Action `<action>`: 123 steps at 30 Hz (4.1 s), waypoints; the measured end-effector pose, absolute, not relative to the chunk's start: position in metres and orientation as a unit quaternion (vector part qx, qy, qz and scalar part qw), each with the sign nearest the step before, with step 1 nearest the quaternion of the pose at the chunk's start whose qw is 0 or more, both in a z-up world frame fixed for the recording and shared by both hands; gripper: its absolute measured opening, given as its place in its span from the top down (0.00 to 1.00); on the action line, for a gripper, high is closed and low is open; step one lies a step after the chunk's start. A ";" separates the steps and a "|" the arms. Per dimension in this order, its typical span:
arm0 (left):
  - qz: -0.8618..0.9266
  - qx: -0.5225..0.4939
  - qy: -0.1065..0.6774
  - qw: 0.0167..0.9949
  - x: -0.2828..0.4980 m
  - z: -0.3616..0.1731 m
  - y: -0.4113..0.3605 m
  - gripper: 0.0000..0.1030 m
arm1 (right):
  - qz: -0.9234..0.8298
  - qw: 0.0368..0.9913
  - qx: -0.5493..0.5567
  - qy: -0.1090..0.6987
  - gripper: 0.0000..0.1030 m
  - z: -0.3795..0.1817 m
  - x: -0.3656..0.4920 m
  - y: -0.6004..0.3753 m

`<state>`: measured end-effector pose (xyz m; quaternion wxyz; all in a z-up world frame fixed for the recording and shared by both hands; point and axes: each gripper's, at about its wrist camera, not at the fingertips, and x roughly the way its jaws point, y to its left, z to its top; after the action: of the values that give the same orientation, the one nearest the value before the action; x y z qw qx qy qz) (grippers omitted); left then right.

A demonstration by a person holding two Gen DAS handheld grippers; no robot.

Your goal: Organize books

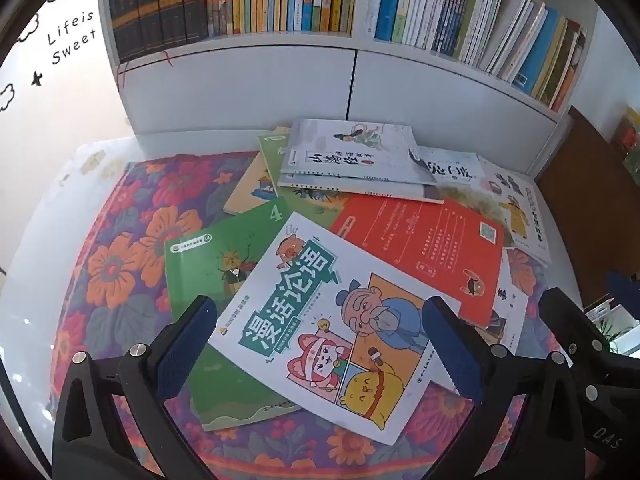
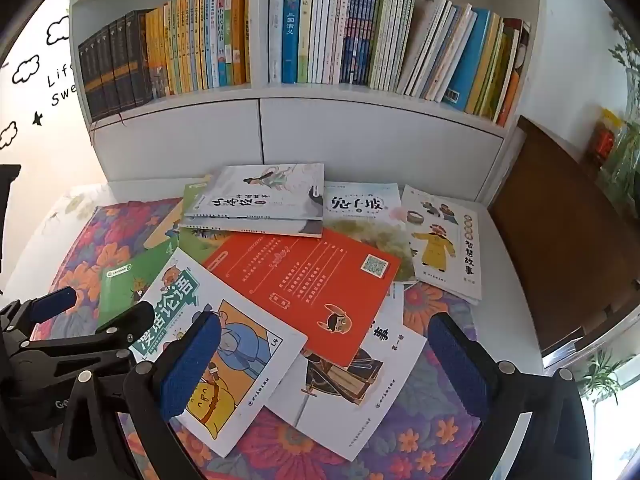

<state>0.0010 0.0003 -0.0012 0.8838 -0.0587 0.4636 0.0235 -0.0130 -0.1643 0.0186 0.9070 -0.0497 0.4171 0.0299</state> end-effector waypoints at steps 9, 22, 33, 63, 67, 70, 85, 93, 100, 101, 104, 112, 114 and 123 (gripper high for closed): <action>0.025 -0.062 0.457 0.887 -0.002 0.001 0.006 0.01 | 0.032 0.910 -0.049 0.410 0.00 0.014 -0.016 -0.166; 0.025 -0.055 0.457 0.887 -0.001 0.004 0.001 0.01 | 0.029 0.912 -0.049 0.405 0.00 0.020 -0.018 -0.166; 0.027 -0.054 0.458 0.887 -0.001 0.007 0.000 0.01 | 0.028 0.913 -0.051 0.404 0.00 0.023 -0.017 -0.166; 0.026 -0.049 0.444 0.895 -0.006 0.012 -0.001 0.01 | 0.031 0.919 -0.058 0.389 0.00 0.028 -0.021 -0.166; 0.025 -0.050 0.443 0.895 -0.006 0.013 -0.001 0.01 | 0.044 0.922 -0.048 0.381 0.00 0.030 -0.022 -0.167; 0.022 -0.051 0.441 0.896 -0.006 0.014 -0.001 0.01 | 0.044 0.923 -0.050 0.378 0.00 0.031 -0.023 -0.166; 0.023 -0.044 0.436 0.899 -0.006 0.014 -0.004 0.01 | 0.058 0.930 -0.020 0.362 0.00 0.034 -0.025 -0.173; 0.015 -0.041 0.434 0.900 -0.006 0.011 -0.005 0.01 | 0.064 0.934 -0.013 0.351 0.00 0.039 -0.027 -0.172; 0.004 -0.042 0.426 0.904 -0.005 0.011 -0.005 0.01 | 0.069 0.934 0.001 0.349 0.09 0.037 -0.021 -0.178; 0.009 -0.041 0.420 0.906 -0.007 0.014 -0.002 0.01 | 0.074 0.937 0.007 0.340 0.09 0.040 -0.023 -0.180; 0.031 -0.039 0.396 0.917 -0.014 0.025 0.006 0.01 | 0.090 0.946 0.013 0.310 0.08 0.053 -0.033 -0.183; 0.028 -0.095 0.413 0.905 -0.023 0.011 0.029 0.01 | 0.115 0.938 0.017 0.328 0.07 0.032 -0.018 -0.185; 0.020 -0.108 0.430 0.896 -0.032 -0.007 0.029 0.01 | 0.132 0.930 0.015 0.343 0.07 0.013 -0.001 -0.182; -0.004 -0.095 0.509 0.856 -0.057 -0.102 0.014 0.06 | 0.187 0.863 -0.044 0.467 0.10 -0.098 0.064 -0.131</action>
<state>-0.0567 0.0145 -0.1019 0.8556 -0.0946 0.5089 -0.0045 0.0640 -0.1311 -0.0978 0.8634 -0.0438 0.4666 0.1868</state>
